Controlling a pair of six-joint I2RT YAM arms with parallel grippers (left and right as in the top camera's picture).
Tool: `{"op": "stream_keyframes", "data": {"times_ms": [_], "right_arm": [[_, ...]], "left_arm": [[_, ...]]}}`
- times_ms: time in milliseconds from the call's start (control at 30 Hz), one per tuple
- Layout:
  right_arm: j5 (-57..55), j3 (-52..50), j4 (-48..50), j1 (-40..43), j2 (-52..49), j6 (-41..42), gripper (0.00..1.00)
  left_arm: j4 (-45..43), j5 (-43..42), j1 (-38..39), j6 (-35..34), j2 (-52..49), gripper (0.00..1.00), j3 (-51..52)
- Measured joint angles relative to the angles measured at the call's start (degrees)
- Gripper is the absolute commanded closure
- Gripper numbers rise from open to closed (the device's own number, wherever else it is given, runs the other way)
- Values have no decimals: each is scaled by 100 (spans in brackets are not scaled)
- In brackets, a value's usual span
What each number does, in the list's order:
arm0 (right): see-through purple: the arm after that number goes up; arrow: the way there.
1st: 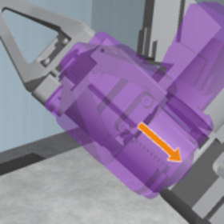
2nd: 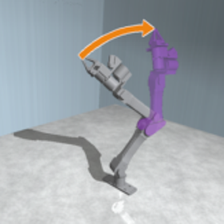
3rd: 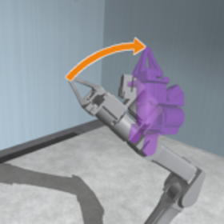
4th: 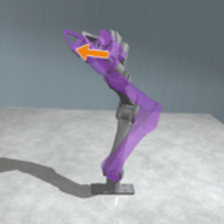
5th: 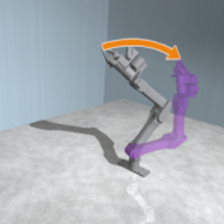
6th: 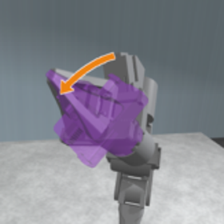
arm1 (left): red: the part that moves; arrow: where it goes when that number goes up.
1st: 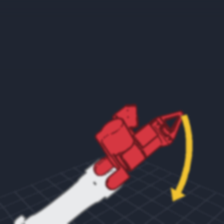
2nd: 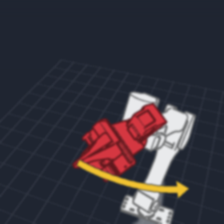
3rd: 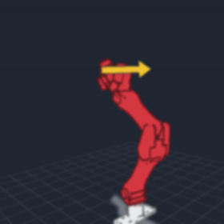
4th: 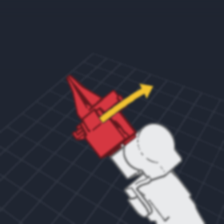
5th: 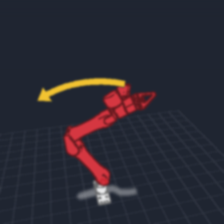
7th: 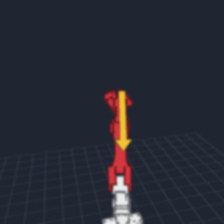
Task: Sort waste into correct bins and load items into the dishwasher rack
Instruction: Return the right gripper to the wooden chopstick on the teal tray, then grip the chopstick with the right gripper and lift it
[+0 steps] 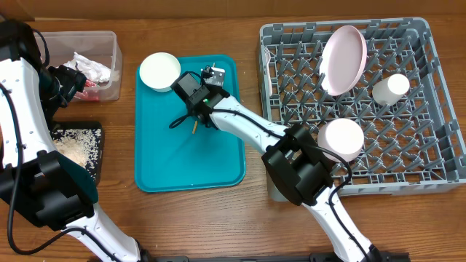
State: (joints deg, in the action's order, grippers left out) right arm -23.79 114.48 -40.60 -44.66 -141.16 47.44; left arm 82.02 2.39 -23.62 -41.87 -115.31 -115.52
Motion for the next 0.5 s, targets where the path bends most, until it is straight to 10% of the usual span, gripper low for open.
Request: {"op": "stream_keyframes", "data": {"times_ms": [500], "right_arm": [[-684, 131, -765, -70, -98, 50, 60]], "left_arm": [[0, 0, 0, 0, 0, 0, 0]]}}
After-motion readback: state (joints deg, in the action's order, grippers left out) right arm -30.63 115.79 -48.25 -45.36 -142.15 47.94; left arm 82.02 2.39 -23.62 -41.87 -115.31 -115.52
